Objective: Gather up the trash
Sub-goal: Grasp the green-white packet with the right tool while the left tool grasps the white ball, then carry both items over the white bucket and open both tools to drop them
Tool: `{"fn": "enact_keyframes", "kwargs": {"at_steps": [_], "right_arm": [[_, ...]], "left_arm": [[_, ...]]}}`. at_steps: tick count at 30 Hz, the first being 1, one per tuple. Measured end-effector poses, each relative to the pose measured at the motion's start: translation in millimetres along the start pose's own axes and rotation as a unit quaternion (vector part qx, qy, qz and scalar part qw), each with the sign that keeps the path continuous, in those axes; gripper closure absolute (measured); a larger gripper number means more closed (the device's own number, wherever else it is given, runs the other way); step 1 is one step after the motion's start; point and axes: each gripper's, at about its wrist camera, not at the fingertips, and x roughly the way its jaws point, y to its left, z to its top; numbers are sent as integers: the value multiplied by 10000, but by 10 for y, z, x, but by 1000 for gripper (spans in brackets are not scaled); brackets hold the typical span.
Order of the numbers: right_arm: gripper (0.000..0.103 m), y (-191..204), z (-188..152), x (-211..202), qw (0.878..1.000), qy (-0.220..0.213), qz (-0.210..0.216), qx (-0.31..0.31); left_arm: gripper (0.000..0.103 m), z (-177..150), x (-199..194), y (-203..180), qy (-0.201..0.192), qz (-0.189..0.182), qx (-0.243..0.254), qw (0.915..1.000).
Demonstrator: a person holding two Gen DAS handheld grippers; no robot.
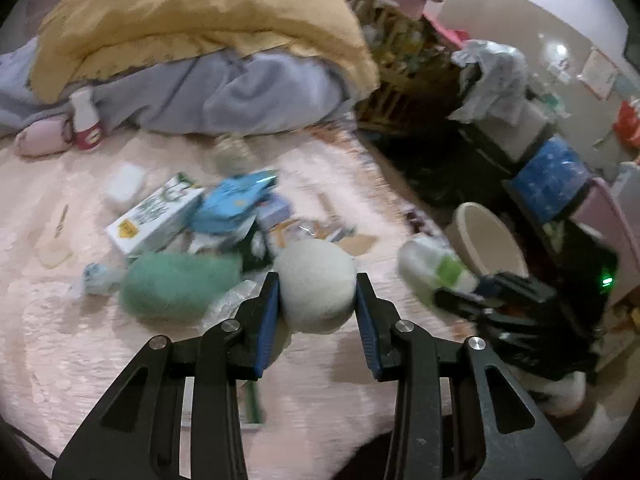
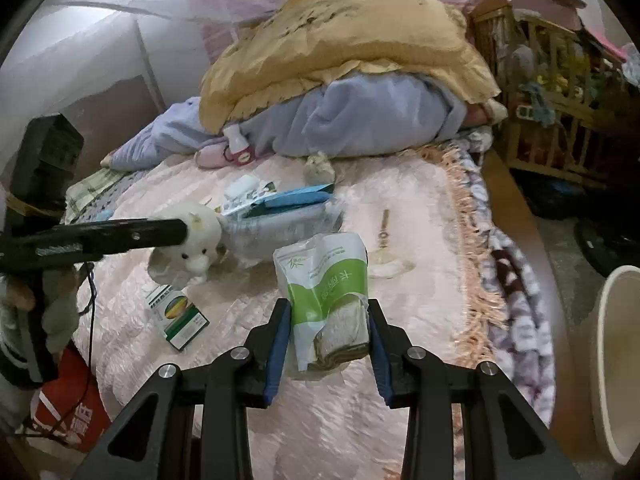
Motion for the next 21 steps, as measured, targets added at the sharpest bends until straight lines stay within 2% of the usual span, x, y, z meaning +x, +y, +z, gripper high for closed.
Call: {"fn": "enact_keyframes", "kwargs": {"at_steps": [5, 9, 21], "right_arm": [[67, -116, -41, -206, 9998, -145, -129, 91], [67, -270, -79, -386, 9990, -266, -261, 230], [67, -797, -233, -817, 9943, -448, -751, 608]], "left_arm": [[69, 105, -32, -298, -86, -380, 26, 9992], [69, 155, 49, -555, -77, -522, 117, 9985], [69, 240, 509, -1337, 39, -687, 580, 9959]]}}
